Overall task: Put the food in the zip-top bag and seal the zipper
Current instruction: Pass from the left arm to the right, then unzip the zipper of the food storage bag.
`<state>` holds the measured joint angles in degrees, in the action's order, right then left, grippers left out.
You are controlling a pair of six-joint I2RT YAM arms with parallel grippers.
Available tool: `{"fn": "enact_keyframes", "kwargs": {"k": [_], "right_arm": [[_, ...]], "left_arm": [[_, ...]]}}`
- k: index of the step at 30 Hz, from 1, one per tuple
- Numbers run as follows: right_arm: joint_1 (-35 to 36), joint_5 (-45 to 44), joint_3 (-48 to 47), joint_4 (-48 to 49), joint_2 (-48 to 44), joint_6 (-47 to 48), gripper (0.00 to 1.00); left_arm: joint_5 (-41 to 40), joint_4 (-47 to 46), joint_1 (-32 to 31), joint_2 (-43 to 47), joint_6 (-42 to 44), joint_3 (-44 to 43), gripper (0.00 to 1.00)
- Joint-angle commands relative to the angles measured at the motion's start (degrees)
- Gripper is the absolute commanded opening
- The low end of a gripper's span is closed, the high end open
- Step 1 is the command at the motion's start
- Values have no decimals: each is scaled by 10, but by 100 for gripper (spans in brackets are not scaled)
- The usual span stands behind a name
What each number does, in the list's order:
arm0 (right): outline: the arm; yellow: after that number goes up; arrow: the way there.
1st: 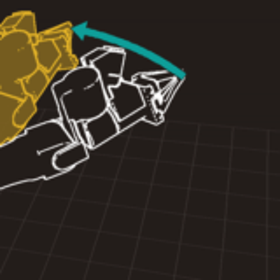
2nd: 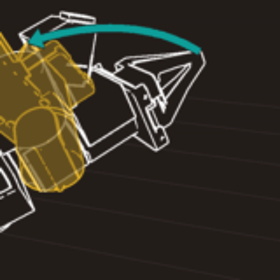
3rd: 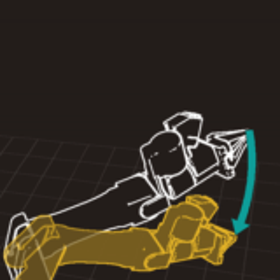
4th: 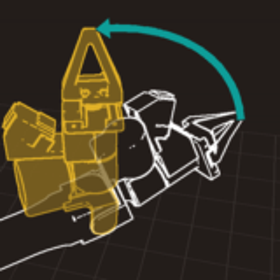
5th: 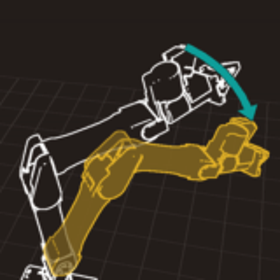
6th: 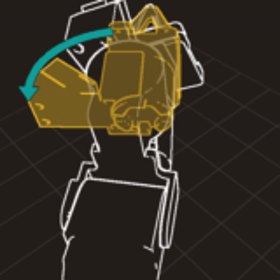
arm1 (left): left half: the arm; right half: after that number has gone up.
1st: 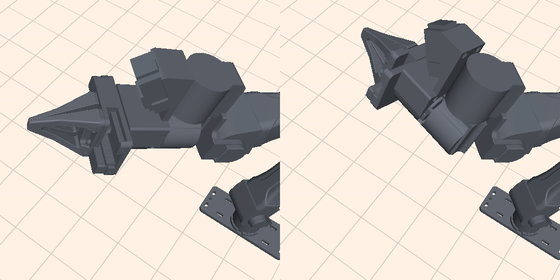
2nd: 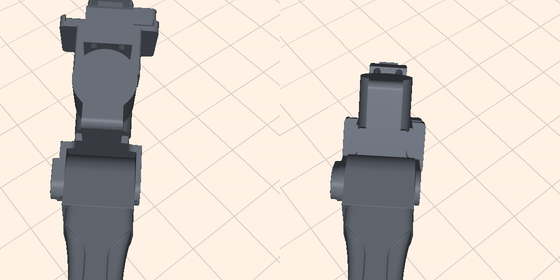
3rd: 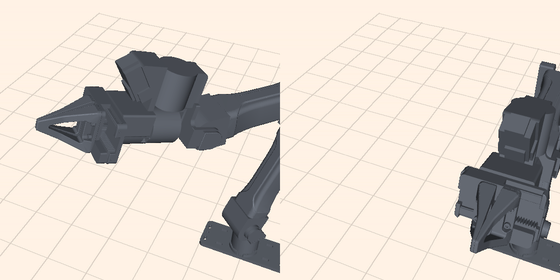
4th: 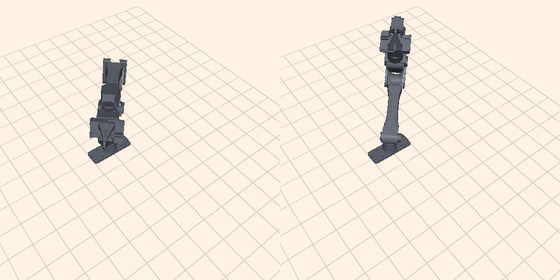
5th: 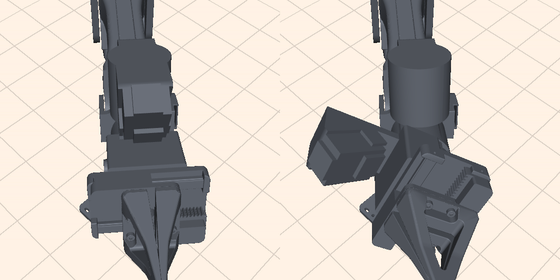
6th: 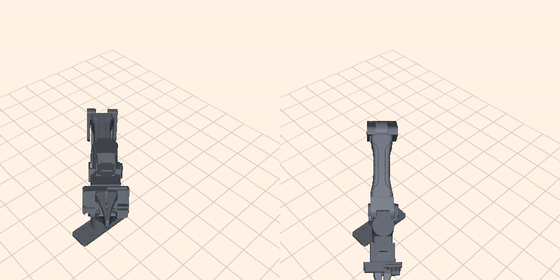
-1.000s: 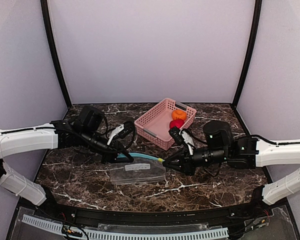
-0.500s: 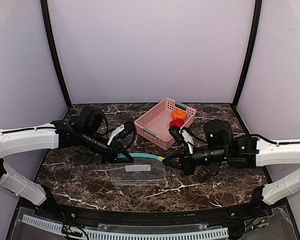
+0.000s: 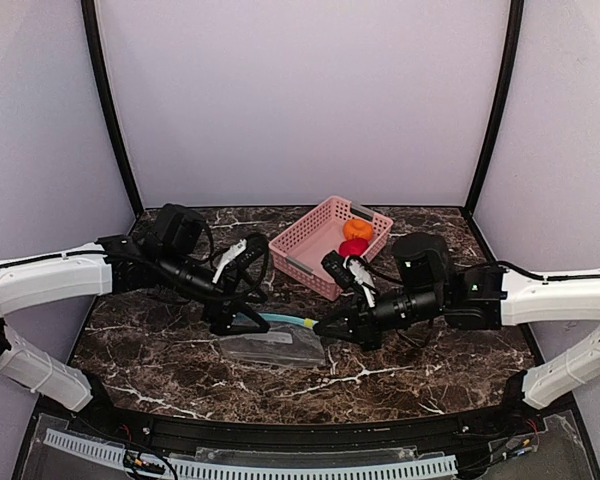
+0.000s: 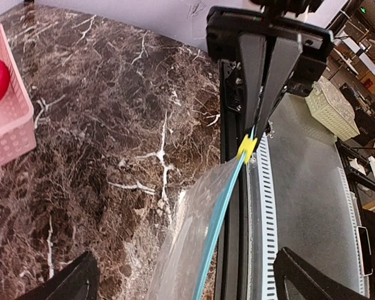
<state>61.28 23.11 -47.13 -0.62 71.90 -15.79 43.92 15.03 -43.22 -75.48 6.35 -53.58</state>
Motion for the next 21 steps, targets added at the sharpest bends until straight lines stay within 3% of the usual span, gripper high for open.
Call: {"fn": "enact_keyframes", "kwargs": {"k": [1,4,8,12,17,21], "right_arm": [[9,40,-33,-25,17,22,0],[11,45,-42,-29,25,24,0],[15,48,-49,-29,31,24,0],[19,51,-51,-27,36,23,0],[20,48,-52,-25,41,22,0],[19,56,-54,-18,46,22,0]], "left_arm": [[23,-30,-3,36,10,-34,99],[35,-43,-24,23,17,-47,98],[46,-44,-62,-9,25,-56,89],[61,-51,-81,-33,12,-62,61],[68,-70,-95,-45,-3,-58,58],[67,-81,-97,-55,-12,-51,48]]}}
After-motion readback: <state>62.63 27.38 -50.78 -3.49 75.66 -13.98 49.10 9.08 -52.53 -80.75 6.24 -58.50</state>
